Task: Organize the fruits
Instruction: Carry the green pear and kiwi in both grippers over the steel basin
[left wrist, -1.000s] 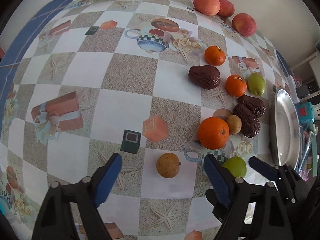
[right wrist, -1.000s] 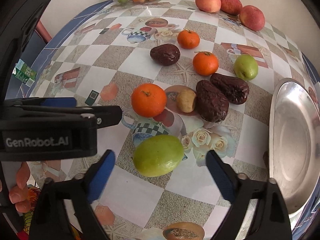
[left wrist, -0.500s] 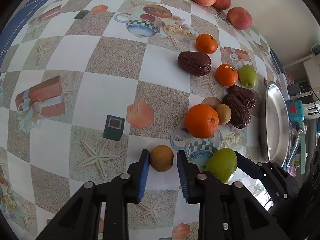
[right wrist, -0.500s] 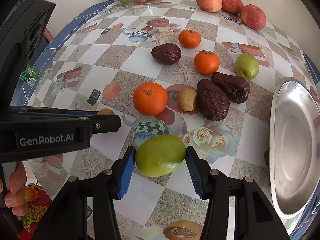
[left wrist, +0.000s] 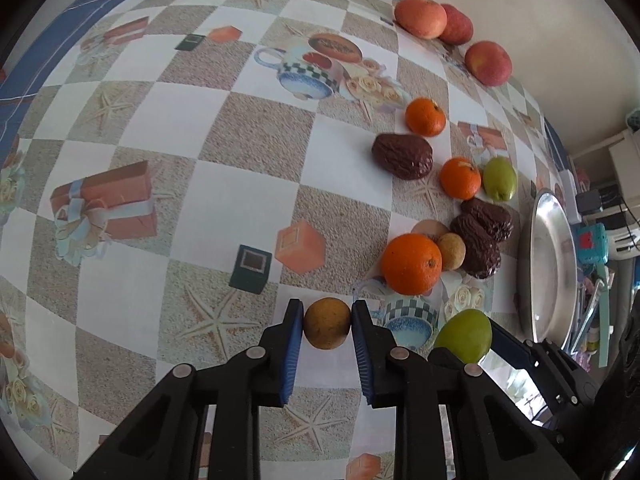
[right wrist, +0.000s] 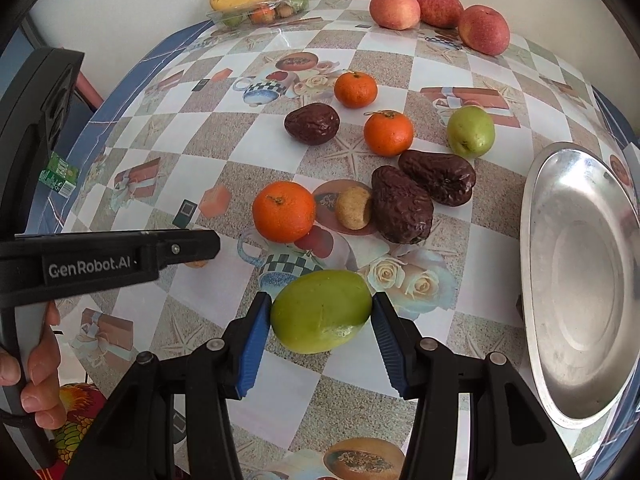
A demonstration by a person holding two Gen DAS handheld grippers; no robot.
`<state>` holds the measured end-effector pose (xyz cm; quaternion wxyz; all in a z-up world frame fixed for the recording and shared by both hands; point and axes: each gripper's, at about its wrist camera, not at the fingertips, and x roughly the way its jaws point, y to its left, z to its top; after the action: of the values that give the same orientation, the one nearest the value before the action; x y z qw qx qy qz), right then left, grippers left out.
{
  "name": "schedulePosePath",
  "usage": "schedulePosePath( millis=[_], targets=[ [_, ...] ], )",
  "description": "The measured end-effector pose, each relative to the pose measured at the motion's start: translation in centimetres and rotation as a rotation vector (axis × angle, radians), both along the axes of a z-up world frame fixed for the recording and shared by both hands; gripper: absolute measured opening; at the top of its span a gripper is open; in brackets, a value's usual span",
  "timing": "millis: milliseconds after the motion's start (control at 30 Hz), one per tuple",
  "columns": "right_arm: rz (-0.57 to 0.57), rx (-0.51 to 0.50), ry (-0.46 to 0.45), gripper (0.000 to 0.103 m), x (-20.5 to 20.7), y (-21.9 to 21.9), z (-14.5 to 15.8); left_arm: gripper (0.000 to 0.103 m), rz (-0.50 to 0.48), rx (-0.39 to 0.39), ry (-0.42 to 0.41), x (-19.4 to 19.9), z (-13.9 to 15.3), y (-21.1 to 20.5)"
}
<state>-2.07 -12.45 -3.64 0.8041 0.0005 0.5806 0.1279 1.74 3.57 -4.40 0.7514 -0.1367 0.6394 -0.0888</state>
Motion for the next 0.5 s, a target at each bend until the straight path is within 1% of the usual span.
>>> schedulePosePath(
  millis=[100,233,367,500],
  targets=[
    [-0.015,0.007,-0.017,0.053,0.0,-0.1,0.4,0.026,0.034,-0.004,-0.039,0.0,0.9,0.8],
    [-0.045,0.024,-0.054,0.053,-0.1,-0.9,1.4,0.026,0.077,0.019,-0.081,0.0,2.2,1.7],
    [-0.084,0.001,-0.073,0.053,0.4,-1.7,2.4,0.026,0.099,0.015,-0.078,1.2,2.7,1.7],
    [-0.157,0.019,-0.077,0.053,1.7,-2.8,3.5,0.026,0.114,-0.021,-0.074,2.8,3.6,1.1]
  ],
)
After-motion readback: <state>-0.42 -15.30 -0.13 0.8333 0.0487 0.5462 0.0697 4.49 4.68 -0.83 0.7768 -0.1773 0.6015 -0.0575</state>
